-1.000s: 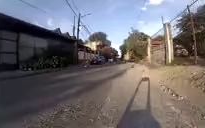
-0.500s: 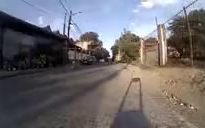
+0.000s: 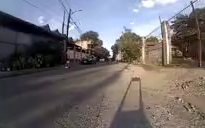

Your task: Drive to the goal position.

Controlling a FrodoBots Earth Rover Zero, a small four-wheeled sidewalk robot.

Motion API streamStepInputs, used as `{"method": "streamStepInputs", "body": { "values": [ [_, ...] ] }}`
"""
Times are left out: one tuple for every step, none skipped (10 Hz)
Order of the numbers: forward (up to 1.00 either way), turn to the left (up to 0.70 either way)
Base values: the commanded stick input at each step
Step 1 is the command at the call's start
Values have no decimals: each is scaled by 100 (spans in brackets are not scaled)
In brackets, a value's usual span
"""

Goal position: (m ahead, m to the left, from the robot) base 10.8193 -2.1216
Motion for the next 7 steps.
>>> {"method": "streamStepInputs", "body": {
  "values": [
    [98, 0],
    [98, 0],
    [98, 0],
    [98, 0],
    [98, 0],
    [98, 0],
    [98, 0]
  ]
}}
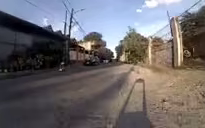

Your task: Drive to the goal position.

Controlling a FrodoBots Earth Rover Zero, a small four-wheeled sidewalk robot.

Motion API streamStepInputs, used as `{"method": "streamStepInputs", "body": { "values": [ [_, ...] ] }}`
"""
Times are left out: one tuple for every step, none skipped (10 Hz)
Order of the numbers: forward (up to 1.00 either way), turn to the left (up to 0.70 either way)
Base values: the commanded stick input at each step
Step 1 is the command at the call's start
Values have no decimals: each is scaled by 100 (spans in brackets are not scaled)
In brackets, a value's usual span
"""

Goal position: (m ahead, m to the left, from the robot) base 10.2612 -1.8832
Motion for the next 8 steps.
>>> {"method": "streamStepInputs", "body": {
  "values": [
    [98, 0],
    [98, 0],
    [98, 0],
    [98, 0],
    [98, 0],
    [98, 0],
    [98, 0],
    [98, 0]
  ]
}}
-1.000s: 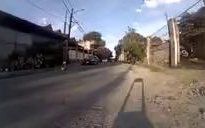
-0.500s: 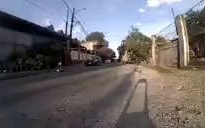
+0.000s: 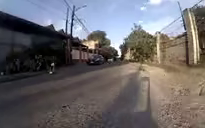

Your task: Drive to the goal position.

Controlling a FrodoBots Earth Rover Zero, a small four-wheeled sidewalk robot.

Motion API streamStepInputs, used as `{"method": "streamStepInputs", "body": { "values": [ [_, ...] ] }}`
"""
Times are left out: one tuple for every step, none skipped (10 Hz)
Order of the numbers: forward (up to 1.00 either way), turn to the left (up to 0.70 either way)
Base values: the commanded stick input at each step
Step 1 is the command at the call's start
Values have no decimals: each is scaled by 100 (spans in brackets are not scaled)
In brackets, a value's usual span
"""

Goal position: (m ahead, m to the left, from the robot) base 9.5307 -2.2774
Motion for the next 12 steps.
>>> {"method": "streamStepInputs", "body": {
  "values": [
    [98, 0],
    [98, 0],
    [98, 0],
    [98, -22],
    [98, -39],
    [98, -39],
    [98, -39],
    [98, -39],
    [98, -39],
    [98, -39],
    [98, -39],
    [98, -39]
  ]
}}
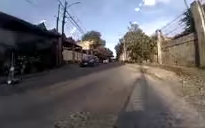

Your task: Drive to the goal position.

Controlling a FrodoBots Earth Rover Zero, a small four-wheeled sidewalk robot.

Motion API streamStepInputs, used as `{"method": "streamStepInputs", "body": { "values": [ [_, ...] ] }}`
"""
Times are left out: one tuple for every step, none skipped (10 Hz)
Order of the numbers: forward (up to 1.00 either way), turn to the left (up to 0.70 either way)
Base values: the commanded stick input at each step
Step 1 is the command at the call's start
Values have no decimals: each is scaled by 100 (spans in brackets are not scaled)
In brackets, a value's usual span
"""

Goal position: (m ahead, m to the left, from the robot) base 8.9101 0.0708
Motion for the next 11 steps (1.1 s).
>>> {"method": "streamStepInputs", "body": {
  "values": [
    [98, -39],
    [98, -39],
    [98, -39],
    [98, -39],
    [98, -39],
    [98, -39],
    [98, -21],
    [98, -3],
    [98, 0],
    [98, 0],
    [98, 0]
  ]
}}
